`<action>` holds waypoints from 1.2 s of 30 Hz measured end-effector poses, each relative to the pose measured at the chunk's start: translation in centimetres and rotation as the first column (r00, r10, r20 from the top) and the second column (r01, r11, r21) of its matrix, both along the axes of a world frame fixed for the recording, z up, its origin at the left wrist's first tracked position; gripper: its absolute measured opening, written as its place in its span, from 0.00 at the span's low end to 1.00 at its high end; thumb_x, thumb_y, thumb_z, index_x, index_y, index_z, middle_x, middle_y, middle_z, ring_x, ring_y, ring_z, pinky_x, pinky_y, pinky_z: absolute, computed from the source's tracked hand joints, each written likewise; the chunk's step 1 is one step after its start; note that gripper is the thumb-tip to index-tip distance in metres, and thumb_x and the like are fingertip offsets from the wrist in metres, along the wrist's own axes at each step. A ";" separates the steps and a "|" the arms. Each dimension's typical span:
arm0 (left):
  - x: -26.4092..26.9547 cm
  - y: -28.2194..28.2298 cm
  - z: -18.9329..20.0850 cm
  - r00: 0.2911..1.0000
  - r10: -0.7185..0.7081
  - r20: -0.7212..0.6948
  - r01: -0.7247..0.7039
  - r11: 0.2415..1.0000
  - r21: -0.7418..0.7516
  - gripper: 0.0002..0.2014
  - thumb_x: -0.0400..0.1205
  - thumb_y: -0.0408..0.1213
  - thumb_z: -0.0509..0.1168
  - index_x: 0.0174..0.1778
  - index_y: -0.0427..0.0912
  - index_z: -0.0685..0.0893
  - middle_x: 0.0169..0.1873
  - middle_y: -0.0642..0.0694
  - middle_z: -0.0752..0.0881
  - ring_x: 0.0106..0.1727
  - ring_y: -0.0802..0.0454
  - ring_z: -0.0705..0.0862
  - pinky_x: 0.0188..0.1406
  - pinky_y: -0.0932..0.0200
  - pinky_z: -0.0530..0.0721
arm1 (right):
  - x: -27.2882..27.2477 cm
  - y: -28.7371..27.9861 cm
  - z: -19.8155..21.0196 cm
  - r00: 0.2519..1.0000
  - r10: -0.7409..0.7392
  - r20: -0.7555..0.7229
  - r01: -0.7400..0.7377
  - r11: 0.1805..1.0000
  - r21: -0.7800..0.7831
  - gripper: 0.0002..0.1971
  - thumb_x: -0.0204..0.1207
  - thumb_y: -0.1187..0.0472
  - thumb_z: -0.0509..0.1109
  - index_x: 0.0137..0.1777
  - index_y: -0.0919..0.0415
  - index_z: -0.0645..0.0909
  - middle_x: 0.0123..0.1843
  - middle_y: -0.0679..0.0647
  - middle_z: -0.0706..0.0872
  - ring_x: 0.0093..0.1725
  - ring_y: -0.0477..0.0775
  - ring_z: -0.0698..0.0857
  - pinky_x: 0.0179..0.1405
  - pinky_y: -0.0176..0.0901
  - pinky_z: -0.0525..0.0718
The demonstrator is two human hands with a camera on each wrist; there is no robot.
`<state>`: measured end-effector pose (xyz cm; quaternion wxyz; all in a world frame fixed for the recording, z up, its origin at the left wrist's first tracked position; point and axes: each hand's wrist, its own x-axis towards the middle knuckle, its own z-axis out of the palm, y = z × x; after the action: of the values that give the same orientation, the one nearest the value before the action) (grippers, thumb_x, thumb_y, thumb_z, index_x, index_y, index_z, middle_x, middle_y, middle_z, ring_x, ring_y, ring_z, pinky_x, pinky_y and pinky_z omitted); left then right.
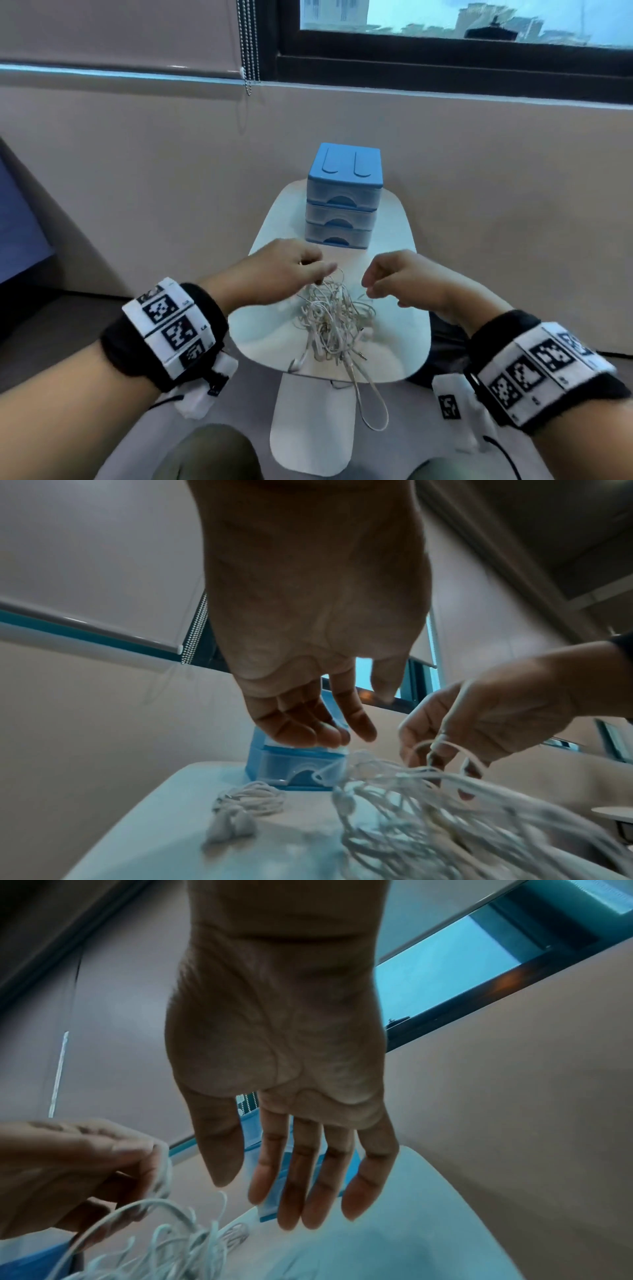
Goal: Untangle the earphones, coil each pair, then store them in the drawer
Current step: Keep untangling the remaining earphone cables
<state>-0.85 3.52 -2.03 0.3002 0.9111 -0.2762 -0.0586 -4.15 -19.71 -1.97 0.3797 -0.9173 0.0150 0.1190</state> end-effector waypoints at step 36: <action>-7.0 -2.2 -7.5 0.880 0.152 -0.449 -0.459 0.511 -0.727 0.13 0.80 0.21 0.70 0.40 0.43 0.76 0.35 0.42 0.78 0.32 0.44 0.79 0.30 0.51 0.81 | -6.6 1.0 -7.1 0.993 -0.110 0.048 0.070 0.854 0.515 0.06 0.76 0.65 0.79 0.45 0.59 0.83 0.34 0.51 0.79 0.33 0.46 0.76 0.29 0.33 0.71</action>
<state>-7.85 1.30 -9.49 0.7326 0.6786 -0.0493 -0.0207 -10.76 -18.73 -9.08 0.6155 -0.7853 0.0112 0.0662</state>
